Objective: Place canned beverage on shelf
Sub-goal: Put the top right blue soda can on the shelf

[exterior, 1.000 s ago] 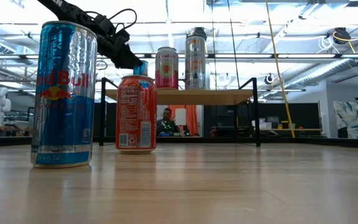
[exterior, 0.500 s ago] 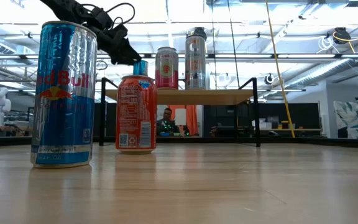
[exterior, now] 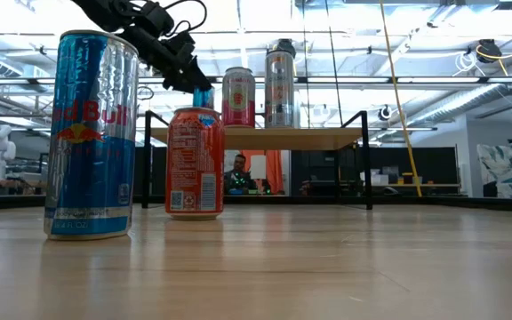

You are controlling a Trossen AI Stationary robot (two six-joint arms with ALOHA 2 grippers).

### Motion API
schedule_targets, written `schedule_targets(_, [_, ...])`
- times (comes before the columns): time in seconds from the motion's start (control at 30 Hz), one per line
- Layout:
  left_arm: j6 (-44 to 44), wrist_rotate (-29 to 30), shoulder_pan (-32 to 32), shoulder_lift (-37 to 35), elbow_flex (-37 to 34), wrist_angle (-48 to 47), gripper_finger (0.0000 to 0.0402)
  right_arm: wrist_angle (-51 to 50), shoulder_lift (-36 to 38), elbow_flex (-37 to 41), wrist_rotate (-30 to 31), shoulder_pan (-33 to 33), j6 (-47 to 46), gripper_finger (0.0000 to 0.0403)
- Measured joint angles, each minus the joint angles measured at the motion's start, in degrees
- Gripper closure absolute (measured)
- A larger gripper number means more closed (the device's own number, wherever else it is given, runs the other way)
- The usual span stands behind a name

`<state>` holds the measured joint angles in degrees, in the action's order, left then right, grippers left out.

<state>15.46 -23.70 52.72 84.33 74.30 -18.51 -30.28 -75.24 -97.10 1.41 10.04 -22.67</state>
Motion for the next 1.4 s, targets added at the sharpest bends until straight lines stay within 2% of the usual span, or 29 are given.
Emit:
schedule_targets(0.53, [4.43,-7.2,2.48,0.02,0.0,0.1,0.0106,-0.02,0.0,0.0,-1.64,0.0,-0.2,0.008])
schedule_targets(0.9, [4.97,-9.33,3.22,0.04,0.0,-0.15,0.0162,-0.03,0.0,0.0,-1.85,0.0,-0.42,0.008])
schedule_targets(1.4, [6.38,-11.72,4.77,0.09,0.0,-0.26,0.0167,-0.04,0.0,0.0,-3.19,0.0,-0.68,0.008])
